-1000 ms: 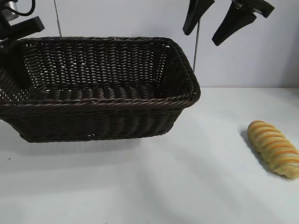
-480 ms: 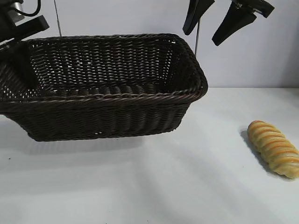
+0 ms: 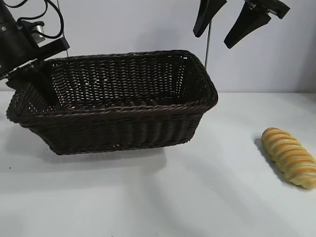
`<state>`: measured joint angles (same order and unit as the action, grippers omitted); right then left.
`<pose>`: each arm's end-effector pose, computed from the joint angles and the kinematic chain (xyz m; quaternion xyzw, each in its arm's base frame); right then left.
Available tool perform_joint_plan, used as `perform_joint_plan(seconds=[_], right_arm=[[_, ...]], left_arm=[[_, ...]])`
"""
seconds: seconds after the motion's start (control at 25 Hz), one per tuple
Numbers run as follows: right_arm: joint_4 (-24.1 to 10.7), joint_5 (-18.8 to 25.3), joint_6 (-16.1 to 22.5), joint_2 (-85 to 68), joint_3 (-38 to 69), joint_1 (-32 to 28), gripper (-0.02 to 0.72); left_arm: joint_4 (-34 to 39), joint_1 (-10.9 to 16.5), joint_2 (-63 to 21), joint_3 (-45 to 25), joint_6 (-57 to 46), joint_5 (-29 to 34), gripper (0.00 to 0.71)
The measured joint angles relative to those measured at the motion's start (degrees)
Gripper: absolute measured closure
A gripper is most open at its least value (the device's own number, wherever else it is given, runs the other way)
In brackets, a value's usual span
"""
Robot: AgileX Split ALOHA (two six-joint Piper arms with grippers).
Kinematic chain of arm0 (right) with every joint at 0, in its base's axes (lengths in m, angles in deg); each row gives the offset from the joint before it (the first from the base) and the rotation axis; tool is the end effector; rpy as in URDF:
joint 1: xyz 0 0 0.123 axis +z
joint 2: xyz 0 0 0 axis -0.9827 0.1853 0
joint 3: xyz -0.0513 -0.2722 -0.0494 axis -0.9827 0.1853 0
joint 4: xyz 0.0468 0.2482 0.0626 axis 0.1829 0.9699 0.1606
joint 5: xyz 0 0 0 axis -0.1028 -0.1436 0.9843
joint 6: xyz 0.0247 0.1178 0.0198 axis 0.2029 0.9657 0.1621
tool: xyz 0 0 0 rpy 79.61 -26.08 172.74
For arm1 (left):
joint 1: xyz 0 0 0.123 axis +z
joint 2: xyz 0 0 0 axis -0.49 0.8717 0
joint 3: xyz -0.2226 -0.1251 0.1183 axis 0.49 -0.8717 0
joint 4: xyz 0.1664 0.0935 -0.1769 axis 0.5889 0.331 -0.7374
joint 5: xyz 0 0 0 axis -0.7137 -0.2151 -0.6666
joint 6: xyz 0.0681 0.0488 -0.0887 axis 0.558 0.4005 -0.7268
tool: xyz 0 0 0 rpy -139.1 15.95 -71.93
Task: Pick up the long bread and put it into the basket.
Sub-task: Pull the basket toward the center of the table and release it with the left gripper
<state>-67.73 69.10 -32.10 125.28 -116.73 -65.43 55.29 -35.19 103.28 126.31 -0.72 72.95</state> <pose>0.4050 0.1362 0.2951 -0.1015 0.9634 0.1738 0.1774 0.4096 -0.0909 0.1443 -0.0401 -0.9782 0.2028 0.0204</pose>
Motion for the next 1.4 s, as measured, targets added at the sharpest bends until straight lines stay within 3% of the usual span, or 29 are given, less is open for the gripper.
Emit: perform_joint_plan(seconds=[0.92, 1.4], right_arm=[[0.0, -1.54, 0.0, 0.0, 0.0, 0.0, 0.227], [0.05, -1.75, 0.0, 0.0, 0.0, 0.0, 0.227]], left_arm=[[1.59, 0.0, 0.07, 0.06, 0.12, -4.17, 0.609], [0.21, 0.06, 4.98, 0.32, 0.27, -3.56, 0.61]])
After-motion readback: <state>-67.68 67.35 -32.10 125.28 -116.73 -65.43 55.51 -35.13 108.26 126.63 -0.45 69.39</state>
